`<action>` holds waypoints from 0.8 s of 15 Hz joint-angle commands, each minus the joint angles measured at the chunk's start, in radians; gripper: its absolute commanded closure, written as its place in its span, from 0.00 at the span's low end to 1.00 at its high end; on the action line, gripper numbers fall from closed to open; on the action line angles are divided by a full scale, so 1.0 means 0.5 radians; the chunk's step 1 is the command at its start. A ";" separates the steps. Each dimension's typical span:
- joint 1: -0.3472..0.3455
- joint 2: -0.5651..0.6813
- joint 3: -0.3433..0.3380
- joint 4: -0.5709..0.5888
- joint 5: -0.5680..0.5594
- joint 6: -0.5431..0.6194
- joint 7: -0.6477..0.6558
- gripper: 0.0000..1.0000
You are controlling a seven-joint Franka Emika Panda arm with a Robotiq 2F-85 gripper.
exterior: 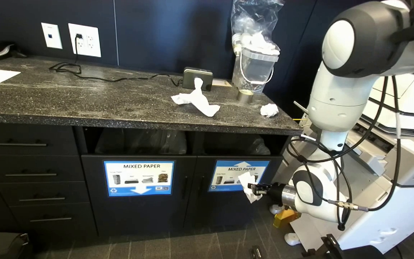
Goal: Put the tissue in the trash can.
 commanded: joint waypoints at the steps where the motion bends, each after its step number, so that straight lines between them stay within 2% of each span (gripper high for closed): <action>1: -0.316 0.049 0.258 0.174 0.005 0.073 -0.062 0.88; 5: -0.648 0.103 0.594 0.281 0.016 0.115 -0.065 0.88; 12: -0.960 0.117 0.900 0.384 0.015 0.128 -0.069 0.88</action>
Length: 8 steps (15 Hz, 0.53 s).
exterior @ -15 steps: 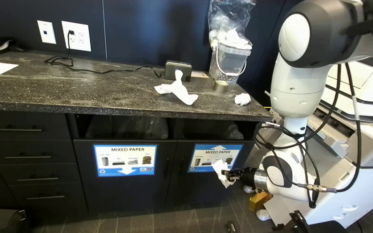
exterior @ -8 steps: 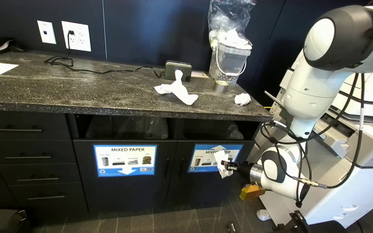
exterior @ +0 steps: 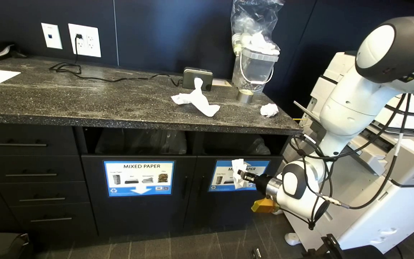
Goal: Put the tissue in the trash can.
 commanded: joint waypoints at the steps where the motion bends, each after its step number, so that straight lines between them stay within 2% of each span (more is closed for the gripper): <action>1: -0.198 0.013 0.188 0.065 0.016 0.041 -0.070 0.88; 8: -0.643 0.082 0.669 0.127 0.015 0.285 -0.070 0.88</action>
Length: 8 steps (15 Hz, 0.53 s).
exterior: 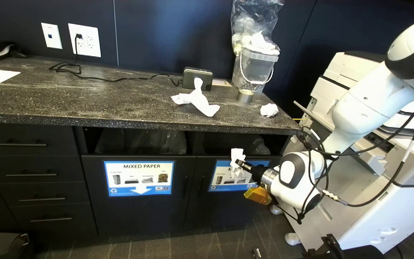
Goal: Put the tissue in the trash can.
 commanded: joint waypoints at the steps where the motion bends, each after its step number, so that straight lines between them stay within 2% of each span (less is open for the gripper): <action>1: -0.237 0.083 0.262 0.074 0.015 0.154 -0.071 0.89; 8: -0.462 0.244 0.514 0.104 0.014 0.207 -0.073 0.88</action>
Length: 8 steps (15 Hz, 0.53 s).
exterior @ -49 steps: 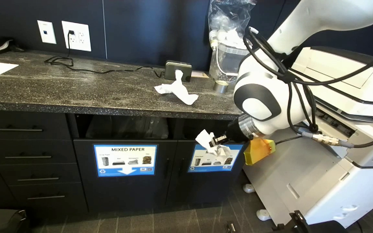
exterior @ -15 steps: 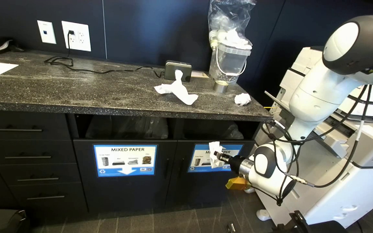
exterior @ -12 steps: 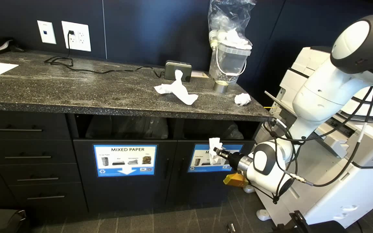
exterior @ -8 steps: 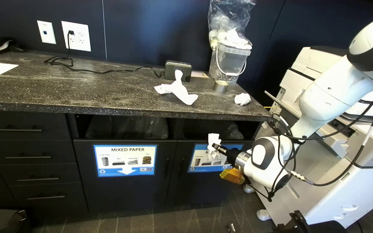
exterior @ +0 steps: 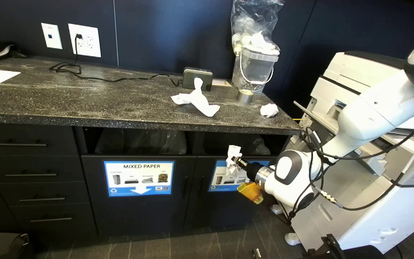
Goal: Put the tissue in the trash can.
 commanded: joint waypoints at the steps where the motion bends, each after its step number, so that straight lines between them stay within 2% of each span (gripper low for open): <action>1: -0.129 0.119 0.152 0.063 0.014 0.037 -0.073 0.88; 8: -0.286 0.215 0.314 0.072 0.014 0.063 -0.075 0.88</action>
